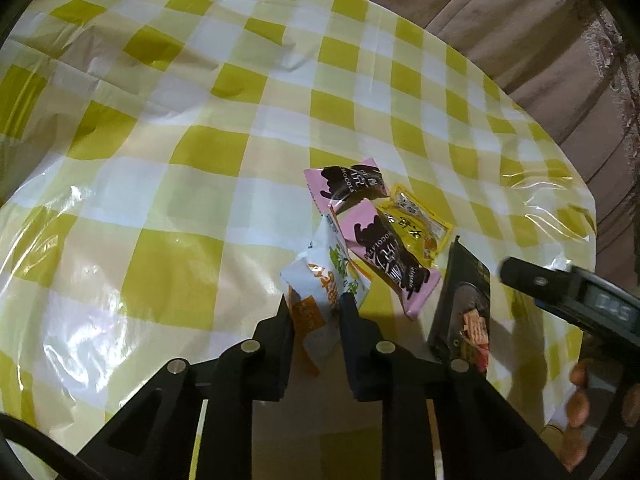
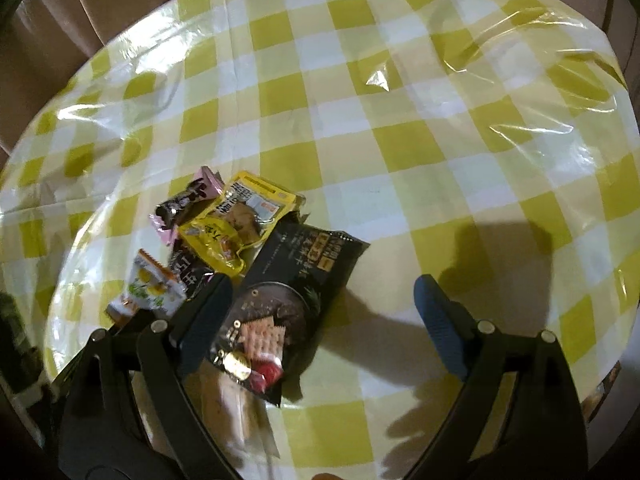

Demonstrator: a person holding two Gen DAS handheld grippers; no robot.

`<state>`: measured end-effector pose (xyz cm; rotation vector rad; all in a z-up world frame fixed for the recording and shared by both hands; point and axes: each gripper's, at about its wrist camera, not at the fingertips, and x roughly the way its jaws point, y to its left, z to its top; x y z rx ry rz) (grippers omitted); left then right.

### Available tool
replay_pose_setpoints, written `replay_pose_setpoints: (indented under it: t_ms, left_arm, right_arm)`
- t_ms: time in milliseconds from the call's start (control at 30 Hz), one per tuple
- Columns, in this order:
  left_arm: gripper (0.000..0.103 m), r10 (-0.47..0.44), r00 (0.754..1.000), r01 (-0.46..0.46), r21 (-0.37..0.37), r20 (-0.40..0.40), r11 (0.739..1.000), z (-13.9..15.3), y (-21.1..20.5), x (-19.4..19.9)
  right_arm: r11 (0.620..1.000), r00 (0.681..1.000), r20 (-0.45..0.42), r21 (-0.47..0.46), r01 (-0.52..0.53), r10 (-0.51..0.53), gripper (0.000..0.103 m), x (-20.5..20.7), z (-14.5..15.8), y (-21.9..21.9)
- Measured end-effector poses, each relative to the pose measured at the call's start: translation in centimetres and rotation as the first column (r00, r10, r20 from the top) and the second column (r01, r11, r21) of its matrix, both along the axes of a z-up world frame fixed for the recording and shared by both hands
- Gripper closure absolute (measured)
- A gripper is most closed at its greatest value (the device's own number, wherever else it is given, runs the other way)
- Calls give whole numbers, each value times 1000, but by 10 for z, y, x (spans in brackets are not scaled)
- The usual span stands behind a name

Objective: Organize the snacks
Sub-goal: 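Grasp the orange-labelled white packet with the left tool while the right tool grasps a black cracker packet, then carry both packets into the white box and open both tools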

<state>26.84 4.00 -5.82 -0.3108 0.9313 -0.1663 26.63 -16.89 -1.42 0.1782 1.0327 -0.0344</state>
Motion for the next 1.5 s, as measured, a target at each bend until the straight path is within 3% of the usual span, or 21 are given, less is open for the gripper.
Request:
replay_pose_setpoints:
  t_ms: [233, 567, 767, 833, 967, 1500]
  left_arm:
    - [83, -2, 1000, 2, -25, 1, 1000, 0, 1, -3]
    - [84, -4, 1000, 5, -32, 17, 999, 4, 1, -7]
    - [85, -18, 999, 19, -42, 29, 999, 8, -2, -10]
    - [86, -20, 999, 21, -44, 33, 999, 10, -3, -11]
    - [86, -19, 999, 22, -53, 48, 998, 16, -6, -15]
    - [87, -45, 994, 50, -44, 97, 998, 49, -35, -39]
  right_arm:
    - [995, 999, -30, -89, -44, 42, 10, 5, -18, 31]
    - [982, 995, -46, -161, -95, 89, 10, 5, -37, 39]
    - [979, 989, -31, -139, -150, 147, 34, 0, -37, 38]
    - [977, 987, -27, -140, -159, 157, 36, -2, -36, 37]
    - [977, 985, -18, -128, -170, 170, 40, -10, -34, 31]
    - [985, 982, 90, -65, -161, 167, 41, -50, 2, -22]
